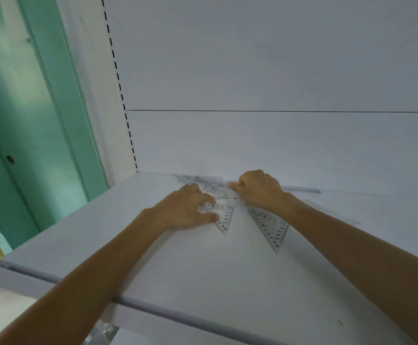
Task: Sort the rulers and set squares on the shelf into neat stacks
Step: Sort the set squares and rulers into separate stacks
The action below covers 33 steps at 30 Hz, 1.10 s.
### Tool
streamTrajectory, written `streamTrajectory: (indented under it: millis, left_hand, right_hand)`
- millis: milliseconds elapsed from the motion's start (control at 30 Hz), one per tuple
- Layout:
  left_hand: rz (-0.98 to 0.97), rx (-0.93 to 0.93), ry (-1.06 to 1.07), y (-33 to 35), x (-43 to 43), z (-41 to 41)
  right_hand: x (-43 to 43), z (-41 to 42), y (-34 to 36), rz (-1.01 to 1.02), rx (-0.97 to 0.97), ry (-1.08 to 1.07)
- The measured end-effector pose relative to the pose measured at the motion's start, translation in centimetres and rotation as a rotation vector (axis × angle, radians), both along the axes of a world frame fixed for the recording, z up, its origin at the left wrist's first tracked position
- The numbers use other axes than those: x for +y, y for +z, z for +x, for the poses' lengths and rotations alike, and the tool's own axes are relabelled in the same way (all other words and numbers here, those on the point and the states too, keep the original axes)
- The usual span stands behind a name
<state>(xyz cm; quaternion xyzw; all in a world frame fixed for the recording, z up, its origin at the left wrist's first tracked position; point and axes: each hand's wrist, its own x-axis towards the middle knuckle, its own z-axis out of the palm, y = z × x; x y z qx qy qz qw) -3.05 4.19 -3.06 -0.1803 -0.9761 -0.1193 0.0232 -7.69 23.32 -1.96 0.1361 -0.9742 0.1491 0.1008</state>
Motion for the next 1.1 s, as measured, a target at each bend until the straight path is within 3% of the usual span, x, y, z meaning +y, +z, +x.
streamTrajectory:
  millis: [133, 267, 467, 567, 700, 933, 1100]
  left_hand:
    - [0.053, 0.021, 0.011, 0.1, -1.1, 1.3]
    - [0.043, 0.029, -0.081, -0.1, -1.3, 2.7]
    - [-0.016, 0.054, -0.121, -0.6, -1.5, 6.0]
    - [0.015, 0.005, -0.134, -0.5, -1.7, 8.1]
    - [-0.093, -0.044, -0.188, -0.5, -2.2, 10.7]
    - [-0.198, 0.216, -0.242, -1.6, -2.7, 15.2]
    - [-0.267, 0.622, -0.323, -2.3, -2.1, 17.7]
  right_hand:
    - [-1.6, 0.6, 0.0, 0.244, 0.034, -0.065]
    - [-1.8, 1.6, 0.6, 0.296, 0.032, -0.06]
    - [-1.6, 3.9, 0.2, 0.415, 0.207, -0.025]
    - [-1.7, 5.2, 0.1, 0.411, 0.269, 0.029]
    - [-1.7, 7.2, 0.0, 0.296, 0.345, 0.065]
    - [-0.3, 10.4, -1.1, 0.143, 0.356, 0.139]
    - [0.5, 12.2, -1.8, 0.044, 0.317, 0.098]
